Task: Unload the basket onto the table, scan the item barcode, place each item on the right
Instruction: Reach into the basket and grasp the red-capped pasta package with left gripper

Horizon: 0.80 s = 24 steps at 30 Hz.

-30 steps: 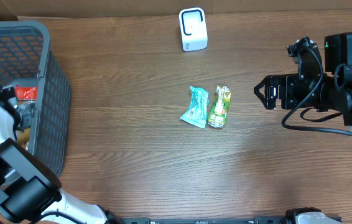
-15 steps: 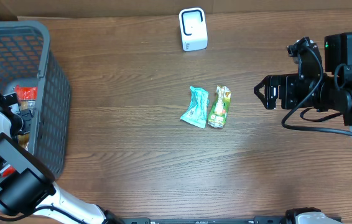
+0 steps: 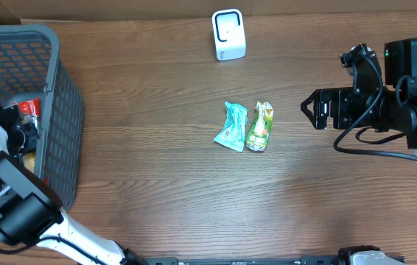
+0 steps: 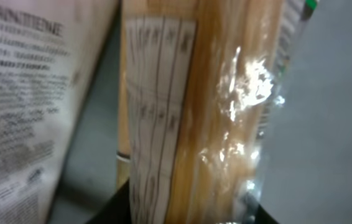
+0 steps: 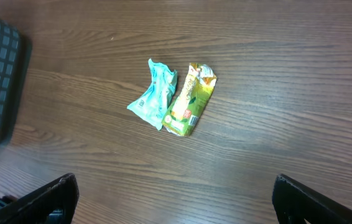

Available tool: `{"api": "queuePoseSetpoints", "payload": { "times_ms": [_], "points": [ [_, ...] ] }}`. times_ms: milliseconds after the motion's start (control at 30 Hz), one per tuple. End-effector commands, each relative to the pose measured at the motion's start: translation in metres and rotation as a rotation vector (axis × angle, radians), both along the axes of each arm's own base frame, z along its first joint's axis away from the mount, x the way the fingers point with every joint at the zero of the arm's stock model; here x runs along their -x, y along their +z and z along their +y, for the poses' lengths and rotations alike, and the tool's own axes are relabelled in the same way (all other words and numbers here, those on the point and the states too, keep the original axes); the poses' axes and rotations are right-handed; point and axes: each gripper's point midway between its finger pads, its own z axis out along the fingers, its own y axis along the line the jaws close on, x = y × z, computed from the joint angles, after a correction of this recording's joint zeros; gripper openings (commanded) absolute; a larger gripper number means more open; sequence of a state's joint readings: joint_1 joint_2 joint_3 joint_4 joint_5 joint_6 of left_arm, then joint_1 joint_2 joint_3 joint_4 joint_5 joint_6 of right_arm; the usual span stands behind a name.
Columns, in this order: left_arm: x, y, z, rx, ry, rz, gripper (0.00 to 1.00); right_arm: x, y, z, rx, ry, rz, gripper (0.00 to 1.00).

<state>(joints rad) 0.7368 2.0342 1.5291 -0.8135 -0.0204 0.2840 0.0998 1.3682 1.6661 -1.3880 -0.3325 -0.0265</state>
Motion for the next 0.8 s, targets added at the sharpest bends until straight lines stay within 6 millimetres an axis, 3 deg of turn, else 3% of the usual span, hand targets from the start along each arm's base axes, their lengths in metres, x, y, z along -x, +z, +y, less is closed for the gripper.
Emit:
{"api": "queuePoseSetpoints", "payload": {
  "times_ms": [0, 33, 67, 167, 367, 533, 767],
  "points": [
    [-0.042, 0.056, 0.001, -0.032, -0.028, -0.075, 0.04, -0.002, 0.007, 0.001, 0.003, 0.01, -0.026, 1.0],
    [-0.05, 0.074, 0.001, -0.046, -0.037, -0.094, 0.04, -0.002, 0.007, 0.001, 0.003, 0.01, -0.027, 1.0],
    [-0.061, 0.105, 0.0, -0.066, -0.022, -0.136, 0.04, -0.002, 0.007, 0.001, 0.003, 0.01, -0.026, 1.0],
    [-0.075, 0.157, -0.003, -0.09, 0.041, -0.224, 0.04, -0.002, 0.007, 0.001, 0.003, 0.01, -0.026, 1.0],
    [-0.075, 0.243, -0.012, -0.13, 0.134, -0.378, 0.04, -0.002, 0.007, 0.001, 0.004, 0.01, -0.027, 1.0],
    [-0.063, 0.277, -0.02, -0.161, 0.149, -0.444, 0.04, -0.002, 0.007, 0.001, 0.003, 0.01, -0.026, 1.0],
    [-0.056, 0.276, -0.025, -0.15, 0.151, -0.423, 0.04, -0.002, 0.007, 0.001, 0.003, 0.01, -0.026, 1.0]
  ]
}}
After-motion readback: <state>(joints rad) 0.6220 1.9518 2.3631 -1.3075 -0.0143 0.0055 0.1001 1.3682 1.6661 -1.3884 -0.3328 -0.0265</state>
